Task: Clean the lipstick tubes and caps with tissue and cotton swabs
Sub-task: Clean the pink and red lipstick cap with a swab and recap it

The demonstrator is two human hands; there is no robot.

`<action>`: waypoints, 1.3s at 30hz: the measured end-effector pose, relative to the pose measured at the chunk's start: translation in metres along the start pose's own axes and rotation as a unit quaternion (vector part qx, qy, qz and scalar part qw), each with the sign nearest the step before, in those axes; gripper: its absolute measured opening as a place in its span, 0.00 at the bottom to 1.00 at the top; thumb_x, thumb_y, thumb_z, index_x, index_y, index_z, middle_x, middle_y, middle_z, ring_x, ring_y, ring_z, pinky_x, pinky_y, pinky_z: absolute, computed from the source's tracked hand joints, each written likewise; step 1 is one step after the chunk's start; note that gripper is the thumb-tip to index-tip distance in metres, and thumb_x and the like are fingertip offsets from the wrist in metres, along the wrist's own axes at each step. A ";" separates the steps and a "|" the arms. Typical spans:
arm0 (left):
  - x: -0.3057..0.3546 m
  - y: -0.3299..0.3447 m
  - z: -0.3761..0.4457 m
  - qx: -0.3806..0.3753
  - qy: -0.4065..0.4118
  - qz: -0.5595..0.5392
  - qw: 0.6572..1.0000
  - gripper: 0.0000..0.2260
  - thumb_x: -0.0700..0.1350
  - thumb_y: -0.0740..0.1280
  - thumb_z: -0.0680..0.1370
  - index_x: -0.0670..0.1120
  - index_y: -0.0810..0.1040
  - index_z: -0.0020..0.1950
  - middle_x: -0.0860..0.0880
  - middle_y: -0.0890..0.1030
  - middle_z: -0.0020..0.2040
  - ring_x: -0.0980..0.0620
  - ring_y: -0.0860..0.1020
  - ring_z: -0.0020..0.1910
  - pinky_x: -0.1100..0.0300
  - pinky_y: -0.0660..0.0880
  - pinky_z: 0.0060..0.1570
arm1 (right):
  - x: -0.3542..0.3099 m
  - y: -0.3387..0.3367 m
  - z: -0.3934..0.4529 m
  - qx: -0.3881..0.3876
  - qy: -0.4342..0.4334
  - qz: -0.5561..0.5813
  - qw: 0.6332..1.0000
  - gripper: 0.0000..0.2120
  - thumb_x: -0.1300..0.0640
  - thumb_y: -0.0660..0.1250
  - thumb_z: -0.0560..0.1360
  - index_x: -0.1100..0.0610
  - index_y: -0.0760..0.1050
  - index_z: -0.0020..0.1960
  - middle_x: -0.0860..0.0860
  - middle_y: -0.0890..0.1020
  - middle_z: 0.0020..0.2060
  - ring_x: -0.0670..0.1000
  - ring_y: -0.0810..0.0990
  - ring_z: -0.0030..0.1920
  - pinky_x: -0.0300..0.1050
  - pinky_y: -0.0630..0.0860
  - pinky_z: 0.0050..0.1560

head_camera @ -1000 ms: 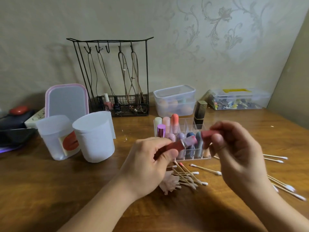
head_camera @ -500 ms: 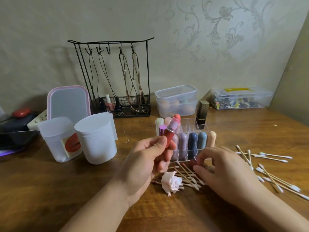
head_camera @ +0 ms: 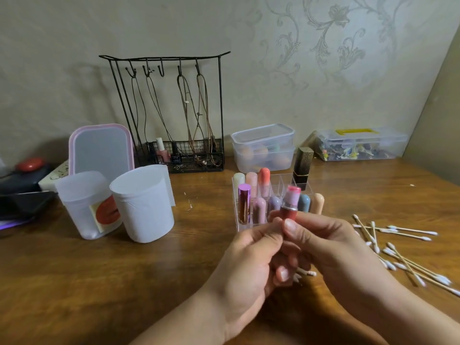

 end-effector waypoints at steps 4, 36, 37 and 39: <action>0.026 -0.019 -0.006 0.028 0.188 0.483 0.855 0.13 0.56 0.60 0.79 0.52 0.81 0.46 0.56 0.80 0.36 0.60 0.77 0.35 0.69 0.72 0.34 | -0.010 -0.016 0.002 0.105 -0.047 -0.029 0.993 0.11 0.52 0.69 0.70 0.58 0.86 0.45 0.55 0.84 0.35 0.45 0.74 0.28 0.35 0.69 0.28; 0.056 -0.052 0.004 0.113 0.163 0.416 0.887 0.03 0.46 0.73 0.72 0.51 0.80 0.42 0.52 0.82 0.38 0.55 0.79 0.40 0.59 0.76 0.41 | -0.004 -0.017 0.002 -0.013 -0.064 -0.044 0.997 0.24 0.37 0.71 0.68 0.54 0.83 0.53 0.61 0.81 0.43 0.51 0.75 0.38 0.39 0.73 0.36; 0.052 -0.044 0.003 0.078 0.164 0.392 0.902 0.04 0.45 0.73 0.72 0.50 0.80 0.43 0.51 0.82 0.39 0.55 0.79 0.40 0.61 0.76 0.41 | -0.003 -0.017 0.002 -0.030 -0.056 -0.022 0.998 0.26 0.37 0.73 0.67 0.55 0.83 0.55 0.61 0.82 0.45 0.52 0.76 0.40 0.41 0.74 0.38; 0.043 -0.034 0.001 0.047 0.170 0.367 0.913 0.05 0.46 0.72 0.72 0.47 0.80 0.45 0.50 0.82 0.39 0.54 0.80 0.38 0.64 0.76 0.40 | -0.002 -0.016 0.001 -0.065 -0.032 0.018 0.997 0.26 0.39 0.74 0.68 0.58 0.83 0.55 0.61 0.83 0.49 0.53 0.78 0.45 0.44 0.75 0.42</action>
Point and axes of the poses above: each hand's wrist, its own z-axis towards the middle knuckle, its own y-axis out of the palm, x = y × z, the point moved 3 cm from there along z, towards the middle knuckle
